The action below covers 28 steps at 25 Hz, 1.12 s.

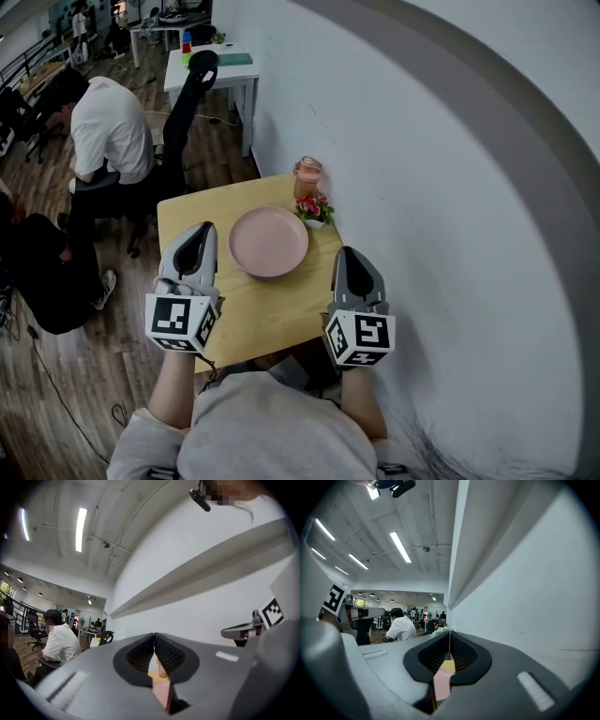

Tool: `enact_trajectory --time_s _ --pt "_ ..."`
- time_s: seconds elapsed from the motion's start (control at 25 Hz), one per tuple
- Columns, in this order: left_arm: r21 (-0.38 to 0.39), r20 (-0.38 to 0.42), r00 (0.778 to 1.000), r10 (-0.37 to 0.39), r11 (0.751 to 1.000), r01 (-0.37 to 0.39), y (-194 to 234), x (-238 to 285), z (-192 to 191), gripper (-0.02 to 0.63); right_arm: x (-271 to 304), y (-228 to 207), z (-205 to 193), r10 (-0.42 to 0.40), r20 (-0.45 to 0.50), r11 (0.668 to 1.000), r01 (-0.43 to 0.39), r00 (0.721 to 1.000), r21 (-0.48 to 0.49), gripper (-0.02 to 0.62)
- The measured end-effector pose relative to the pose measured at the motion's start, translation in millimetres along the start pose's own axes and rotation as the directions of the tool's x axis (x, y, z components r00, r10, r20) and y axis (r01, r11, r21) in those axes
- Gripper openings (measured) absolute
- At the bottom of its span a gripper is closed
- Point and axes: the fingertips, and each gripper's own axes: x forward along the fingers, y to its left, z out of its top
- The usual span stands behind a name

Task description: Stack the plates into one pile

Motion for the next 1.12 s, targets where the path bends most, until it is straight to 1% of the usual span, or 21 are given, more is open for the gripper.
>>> enact_trajectory --time_s 0.16,0.44,1.12 --pt "0.015 0.009 1.000 -0.002 1.000 0.001 -4 -4 7 0.060 -7 -5 5 -0.016 0.020 1.000 0.016 1.000 0.000 0.005" --pt "0.001 0.033 0.999 -0.002 1.000 0.002 -7 -6 16 0.060 -12 -10 10 -0.032 0.039 0.999 0.033 0.999 -0.004 0.005" --pt "-0.010 0.042 0.999 -0.013 1.000 0.014 -7 -4 18 0.060 -6 -7 13 -0.024 0.055 1.000 0.024 0.998 0.011 0.005"
